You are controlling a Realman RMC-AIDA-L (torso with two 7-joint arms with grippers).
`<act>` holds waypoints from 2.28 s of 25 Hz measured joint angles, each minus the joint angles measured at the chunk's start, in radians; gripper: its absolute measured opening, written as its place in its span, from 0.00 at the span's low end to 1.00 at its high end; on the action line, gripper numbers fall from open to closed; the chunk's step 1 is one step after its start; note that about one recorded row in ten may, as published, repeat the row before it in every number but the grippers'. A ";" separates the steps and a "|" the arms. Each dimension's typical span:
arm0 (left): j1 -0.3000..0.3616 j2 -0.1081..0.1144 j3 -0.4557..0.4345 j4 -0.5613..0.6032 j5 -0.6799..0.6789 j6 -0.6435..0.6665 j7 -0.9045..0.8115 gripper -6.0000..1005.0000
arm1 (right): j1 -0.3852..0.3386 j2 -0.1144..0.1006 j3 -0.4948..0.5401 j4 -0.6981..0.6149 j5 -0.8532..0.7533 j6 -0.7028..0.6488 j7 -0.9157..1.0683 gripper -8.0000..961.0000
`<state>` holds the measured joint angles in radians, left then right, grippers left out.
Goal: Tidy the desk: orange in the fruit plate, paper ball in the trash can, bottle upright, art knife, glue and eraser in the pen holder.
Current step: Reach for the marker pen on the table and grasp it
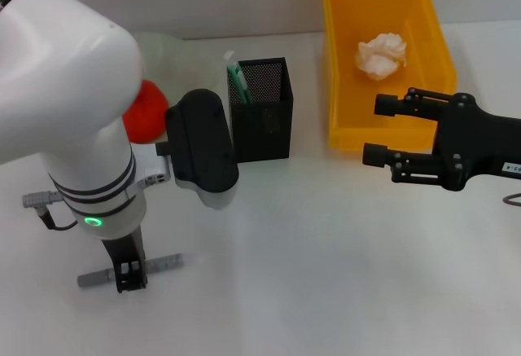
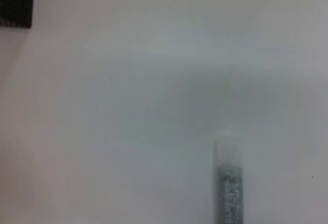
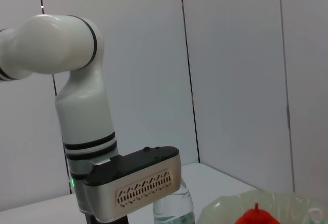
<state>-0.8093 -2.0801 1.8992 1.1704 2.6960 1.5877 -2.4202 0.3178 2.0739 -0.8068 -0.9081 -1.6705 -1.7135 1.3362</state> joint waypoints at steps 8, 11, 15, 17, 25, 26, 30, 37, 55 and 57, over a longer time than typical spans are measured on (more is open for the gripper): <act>-0.004 0.000 -0.001 -0.002 -0.002 0.003 -0.002 0.25 | -0.001 0.000 0.002 0.000 0.000 -0.003 0.000 0.79; -0.008 0.000 -0.001 -0.008 -0.002 0.007 -0.002 0.22 | -0.002 0.000 0.002 0.000 0.000 -0.003 0.000 0.79; -0.010 0.000 -0.001 -0.009 -0.003 0.008 -0.002 0.18 | -0.003 0.000 0.002 -0.001 0.000 -0.003 0.000 0.79; -0.010 0.000 -0.001 -0.009 -0.004 0.010 -0.002 0.16 | -0.004 0.000 0.002 -0.002 0.000 -0.004 0.000 0.79; -0.010 0.000 -0.005 -0.009 -0.004 0.010 -0.004 0.16 | -0.003 0.000 0.001 -0.001 0.000 -0.005 0.001 0.79; -0.010 0.000 -0.006 -0.009 -0.004 0.011 -0.004 0.16 | -0.002 0.000 0.002 -0.001 0.000 -0.005 0.001 0.79; -0.011 0.000 -0.008 -0.009 -0.005 0.011 -0.005 0.16 | -0.002 0.000 0.002 0.000 0.000 -0.005 0.001 0.79; -0.011 0.000 -0.001 -0.009 -0.009 0.014 -0.006 0.23 | -0.002 0.000 0.002 0.000 0.000 -0.007 0.002 0.79; -0.009 0.000 0.003 -0.026 -0.009 0.004 -0.006 0.26 | -0.008 0.002 0.001 0.000 0.000 -0.010 0.002 0.79; -0.009 0.000 0.005 -0.027 -0.009 0.002 -0.006 0.26 | -0.008 0.002 0.000 0.000 0.000 -0.010 0.002 0.79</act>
<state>-0.8185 -2.0801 1.9039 1.1435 2.6871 1.5893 -2.4266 0.3098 2.0755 -0.8066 -0.9081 -1.6705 -1.7231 1.3385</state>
